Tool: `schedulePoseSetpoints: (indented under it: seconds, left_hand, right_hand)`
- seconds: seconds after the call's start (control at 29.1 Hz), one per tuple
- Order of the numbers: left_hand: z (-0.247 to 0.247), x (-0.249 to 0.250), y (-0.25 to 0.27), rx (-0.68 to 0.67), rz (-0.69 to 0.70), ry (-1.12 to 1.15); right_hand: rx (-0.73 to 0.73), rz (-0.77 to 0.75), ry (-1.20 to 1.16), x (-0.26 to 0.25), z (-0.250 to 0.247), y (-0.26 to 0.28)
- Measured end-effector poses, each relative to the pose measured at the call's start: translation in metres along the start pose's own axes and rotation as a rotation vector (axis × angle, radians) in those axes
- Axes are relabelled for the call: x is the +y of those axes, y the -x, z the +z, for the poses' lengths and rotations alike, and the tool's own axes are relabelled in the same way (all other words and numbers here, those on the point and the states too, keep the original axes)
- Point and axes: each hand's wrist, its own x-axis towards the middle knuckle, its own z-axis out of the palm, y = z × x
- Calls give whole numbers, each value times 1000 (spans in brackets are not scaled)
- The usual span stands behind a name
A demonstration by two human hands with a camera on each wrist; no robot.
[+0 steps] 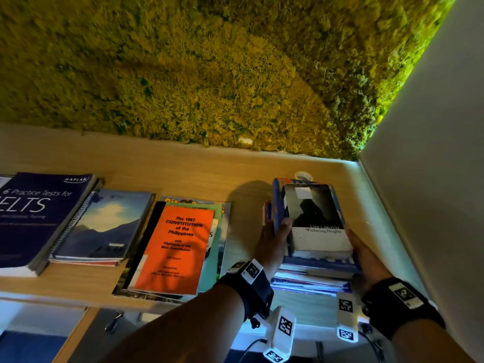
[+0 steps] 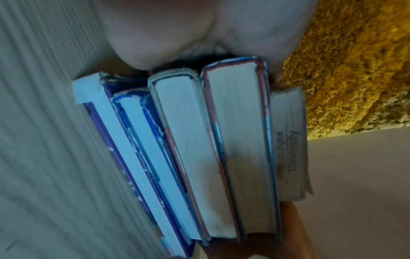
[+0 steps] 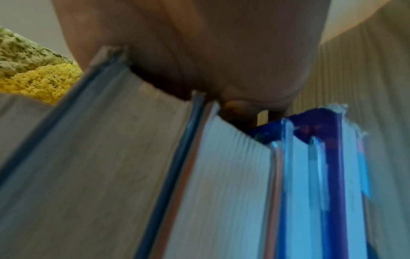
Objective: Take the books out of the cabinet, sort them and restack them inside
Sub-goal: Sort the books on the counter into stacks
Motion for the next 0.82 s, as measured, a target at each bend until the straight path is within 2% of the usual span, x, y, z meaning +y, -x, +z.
schedulePoseSetpoints:
  seconds: [0.07, 0.24, 0.38, 0.45, 0.58, 0.69, 0.82]
  left_hand:
    - [1, 6, 6, -9, 14, 34]
    - [-2, 14, 11, -8, 52, -28]
    - [-2, -3, -1, -37, -1, -51]
    - [-1, -13, -6, -50, -38, -38]
    - [-10, 9, 17, -73, -31, -2]
    - [-15, 19, 21, -137, 15, 56]
    - [-18, 24, 27, -175, 29, 57]
  right_hand:
    - [-25, -16, -9, -1, -5, -5]
    - [104, -65, 103, 5, -31, -27]
    - [86, 63, 84, -6, -24, -18]
    - [113, 37, 71, -5, -19, -15]
    - [135, -47, 42, 11, -18, -23]
    - [103, -96, -38, 15, -20, -25]
    - [38, -17, -45, 12, -14, -16]
